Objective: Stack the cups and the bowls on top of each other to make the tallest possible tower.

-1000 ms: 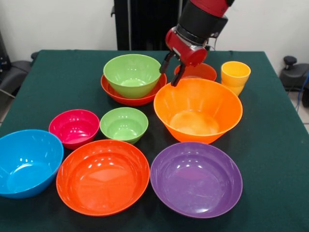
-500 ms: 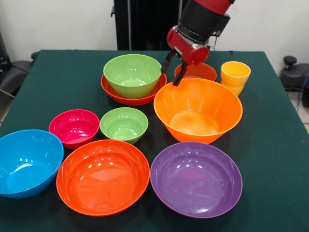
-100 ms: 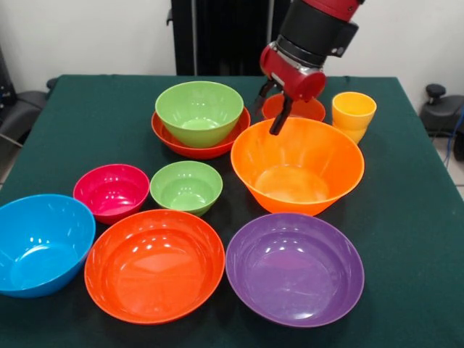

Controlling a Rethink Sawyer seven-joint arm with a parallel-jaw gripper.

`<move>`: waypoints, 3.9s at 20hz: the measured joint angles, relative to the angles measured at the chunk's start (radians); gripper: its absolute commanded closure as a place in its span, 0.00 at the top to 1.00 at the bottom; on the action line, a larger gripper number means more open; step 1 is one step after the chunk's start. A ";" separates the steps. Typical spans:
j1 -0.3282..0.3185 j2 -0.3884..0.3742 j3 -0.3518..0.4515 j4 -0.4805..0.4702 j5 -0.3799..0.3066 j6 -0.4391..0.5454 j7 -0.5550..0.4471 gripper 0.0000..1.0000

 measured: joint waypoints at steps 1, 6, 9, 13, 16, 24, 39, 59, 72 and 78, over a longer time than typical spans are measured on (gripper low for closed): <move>0.002 0.000 0.000 -0.004 0.005 0.000 0.000 1.00; 0.012 0.000 0.000 -0.024 0.031 0.000 0.000 1.00; 0.022 0.009 -0.005 -0.033 0.047 0.000 0.000 1.00; 0.036 0.033 -0.013 -0.042 0.065 0.000 0.000 1.00; 0.039 0.049 -0.015 -0.042 0.068 0.000 0.000 1.00; 0.039 0.081 -0.018 -0.037 0.068 0.000 0.000 1.00; 0.039 -0.013 -0.032 0.028 0.068 0.000 0.000 1.00; 0.037 0.103 -0.053 0.028 0.068 -0.074 0.000 1.00; 0.013 0.105 -0.031 0.028 0.068 -0.090 0.000 1.00; 0.010 0.103 -0.017 0.027 0.062 -0.090 0.000 1.00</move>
